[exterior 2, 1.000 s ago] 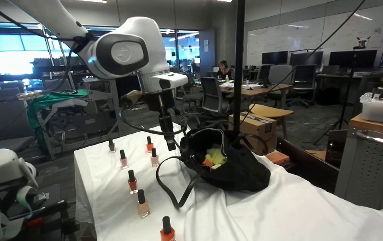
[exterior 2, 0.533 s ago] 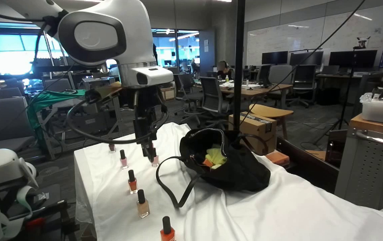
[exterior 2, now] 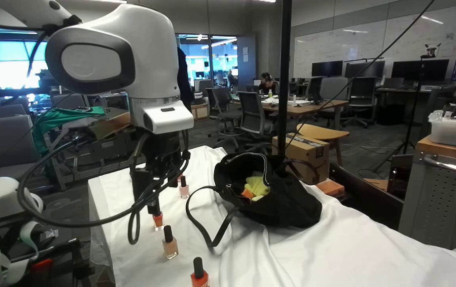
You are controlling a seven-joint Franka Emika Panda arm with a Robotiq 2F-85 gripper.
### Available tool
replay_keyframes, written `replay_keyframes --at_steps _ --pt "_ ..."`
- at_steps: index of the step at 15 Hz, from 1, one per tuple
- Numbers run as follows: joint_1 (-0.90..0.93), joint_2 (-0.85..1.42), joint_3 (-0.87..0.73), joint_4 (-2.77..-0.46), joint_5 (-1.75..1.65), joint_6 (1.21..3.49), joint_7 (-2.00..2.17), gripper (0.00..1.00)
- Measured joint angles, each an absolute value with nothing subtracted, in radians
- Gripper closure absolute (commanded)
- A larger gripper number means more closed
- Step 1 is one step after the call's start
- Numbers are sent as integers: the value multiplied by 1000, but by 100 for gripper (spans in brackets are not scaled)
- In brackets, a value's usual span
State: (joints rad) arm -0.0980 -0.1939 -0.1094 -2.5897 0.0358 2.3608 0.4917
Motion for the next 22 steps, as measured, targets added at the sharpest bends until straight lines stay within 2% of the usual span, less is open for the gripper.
replay_keyframes --at_steps 11,22 --pt "-138 -107 -115 -2624 183 2402 541 0" --pt "-159 15 -142 -2622 189 2525 657 0"
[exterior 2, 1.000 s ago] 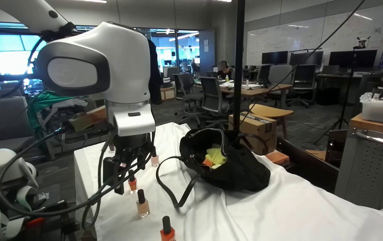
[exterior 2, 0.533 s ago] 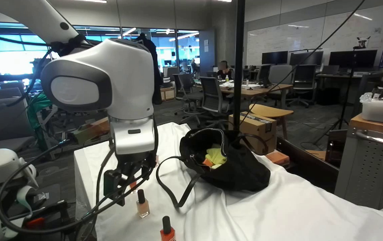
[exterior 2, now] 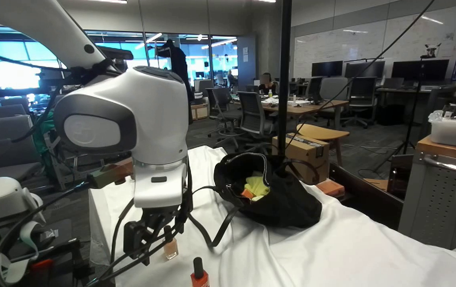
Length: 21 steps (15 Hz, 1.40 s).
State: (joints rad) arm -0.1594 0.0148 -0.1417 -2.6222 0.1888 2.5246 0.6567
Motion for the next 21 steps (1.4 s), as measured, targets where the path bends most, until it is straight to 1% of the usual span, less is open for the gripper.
replay_keyframes --at_steps 6,21 --pt "-160 72 -153 -2617 189 2572 735 0" --pt "-135 208 -183 -2599 177 2790 843 0"
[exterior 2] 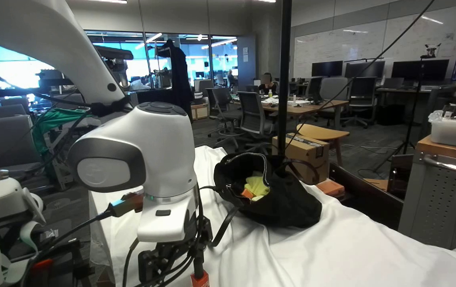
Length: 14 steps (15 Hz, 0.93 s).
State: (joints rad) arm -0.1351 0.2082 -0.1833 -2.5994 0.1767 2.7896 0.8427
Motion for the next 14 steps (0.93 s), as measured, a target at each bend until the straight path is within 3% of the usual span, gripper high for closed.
replay_keyframes --at_steps 14 --pt "-56 266 -242 -2568 154 2842 885 0"
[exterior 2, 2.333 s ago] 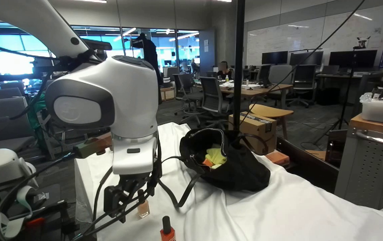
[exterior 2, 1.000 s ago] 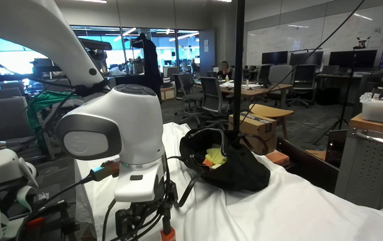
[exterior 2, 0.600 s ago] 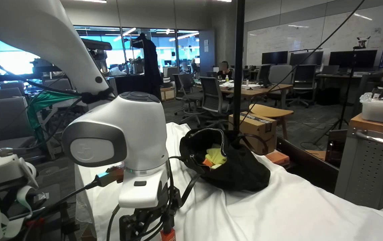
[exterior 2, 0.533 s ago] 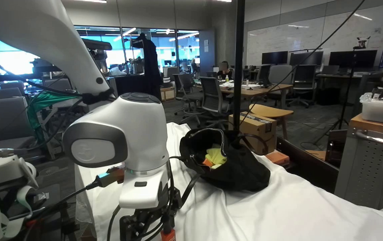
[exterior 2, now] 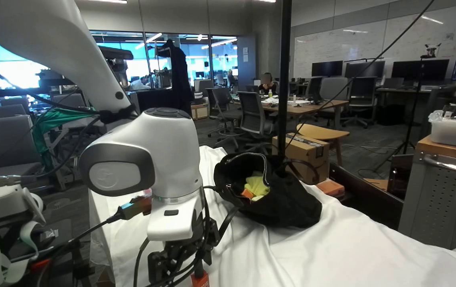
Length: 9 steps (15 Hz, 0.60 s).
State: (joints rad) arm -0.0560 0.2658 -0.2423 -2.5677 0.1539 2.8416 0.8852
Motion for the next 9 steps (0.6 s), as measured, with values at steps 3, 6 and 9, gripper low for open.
replay_keyframes --at_steps 3,6,9 --pt "-34 257 -272 -2568 114 2858 899 0" --pt "-22 252 -302 -2568 72 2863 914 0" --pt "-20 251 -313 -2567 56 2864 919 0"
